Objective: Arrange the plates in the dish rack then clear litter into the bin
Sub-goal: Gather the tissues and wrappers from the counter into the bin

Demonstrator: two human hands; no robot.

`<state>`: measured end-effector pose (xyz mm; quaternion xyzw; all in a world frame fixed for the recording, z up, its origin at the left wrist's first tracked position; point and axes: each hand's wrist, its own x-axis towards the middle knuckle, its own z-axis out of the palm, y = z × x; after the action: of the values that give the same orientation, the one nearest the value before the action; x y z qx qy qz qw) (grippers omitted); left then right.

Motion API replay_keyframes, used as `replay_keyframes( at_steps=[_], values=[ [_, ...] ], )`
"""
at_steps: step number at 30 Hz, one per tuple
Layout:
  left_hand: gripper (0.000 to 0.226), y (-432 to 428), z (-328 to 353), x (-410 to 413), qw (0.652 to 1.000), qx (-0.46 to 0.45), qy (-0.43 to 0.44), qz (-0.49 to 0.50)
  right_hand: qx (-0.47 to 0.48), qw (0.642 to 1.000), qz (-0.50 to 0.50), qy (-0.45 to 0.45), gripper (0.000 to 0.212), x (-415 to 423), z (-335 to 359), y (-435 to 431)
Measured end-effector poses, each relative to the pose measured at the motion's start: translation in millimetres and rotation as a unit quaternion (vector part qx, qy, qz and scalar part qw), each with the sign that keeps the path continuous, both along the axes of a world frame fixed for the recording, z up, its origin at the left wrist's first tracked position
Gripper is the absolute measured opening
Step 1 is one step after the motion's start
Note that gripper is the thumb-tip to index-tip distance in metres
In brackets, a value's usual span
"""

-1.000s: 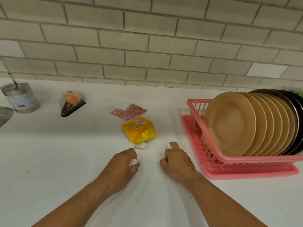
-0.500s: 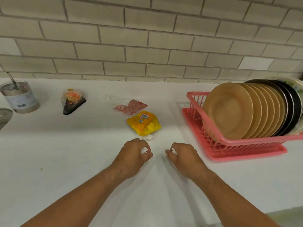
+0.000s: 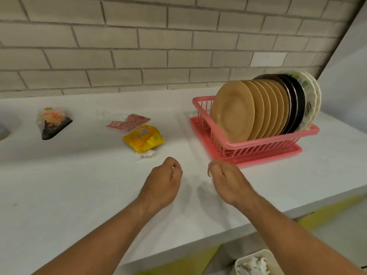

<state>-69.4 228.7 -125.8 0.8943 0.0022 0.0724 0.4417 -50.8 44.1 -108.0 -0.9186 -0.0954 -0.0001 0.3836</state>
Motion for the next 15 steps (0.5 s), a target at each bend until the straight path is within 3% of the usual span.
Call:
replay_keyframes(
  at_steps=[8,15],
  values=[
    [0.038,-128.5,-5.3,-33.7,0.999,-0.016,-0.029,0.025,0.022,0.996,0.027,0.078,0.016,-22.9,-7.7,-130.0],
    [0.014,-198.5,-13.5,-71.1,0.997,-0.056,-0.035,-0.037,0.058,0.992,0.006,0.112,0.020,-52.0,-19.0,-200.9]
  ],
)
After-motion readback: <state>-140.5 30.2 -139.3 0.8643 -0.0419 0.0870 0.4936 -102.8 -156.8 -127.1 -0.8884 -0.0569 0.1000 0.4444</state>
